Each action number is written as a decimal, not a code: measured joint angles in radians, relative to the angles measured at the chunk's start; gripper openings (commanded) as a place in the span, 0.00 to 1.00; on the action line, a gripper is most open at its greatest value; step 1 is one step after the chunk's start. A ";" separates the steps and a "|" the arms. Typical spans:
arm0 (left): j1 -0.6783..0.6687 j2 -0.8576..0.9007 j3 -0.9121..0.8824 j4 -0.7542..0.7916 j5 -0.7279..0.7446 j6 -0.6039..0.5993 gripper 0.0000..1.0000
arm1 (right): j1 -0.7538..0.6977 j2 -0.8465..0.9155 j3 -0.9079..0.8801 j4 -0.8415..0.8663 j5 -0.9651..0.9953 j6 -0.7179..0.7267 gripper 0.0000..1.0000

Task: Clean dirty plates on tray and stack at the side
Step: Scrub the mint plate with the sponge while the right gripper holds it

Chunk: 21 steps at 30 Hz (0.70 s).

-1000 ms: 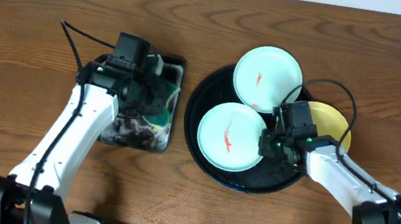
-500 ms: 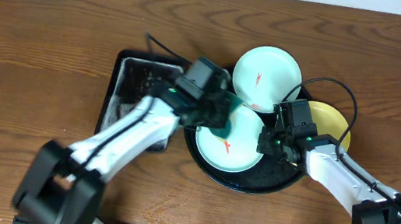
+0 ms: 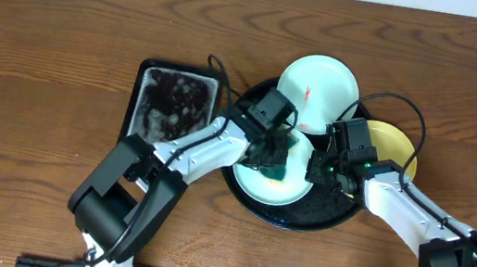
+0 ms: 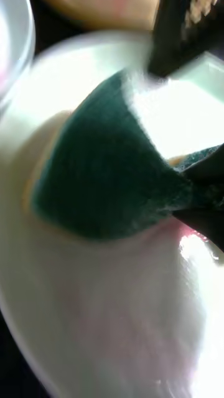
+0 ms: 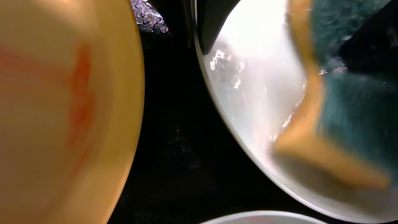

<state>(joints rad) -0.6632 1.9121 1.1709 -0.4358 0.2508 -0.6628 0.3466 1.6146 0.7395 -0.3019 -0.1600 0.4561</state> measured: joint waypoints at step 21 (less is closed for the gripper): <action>0.028 0.023 0.032 0.046 -0.060 -0.016 0.07 | 0.005 0.000 0.006 -0.035 -0.020 0.020 0.01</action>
<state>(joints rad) -0.6353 1.9354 1.2034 -0.3897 0.1905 -0.6792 0.3511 1.6146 0.7452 -0.3370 -0.1802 0.4763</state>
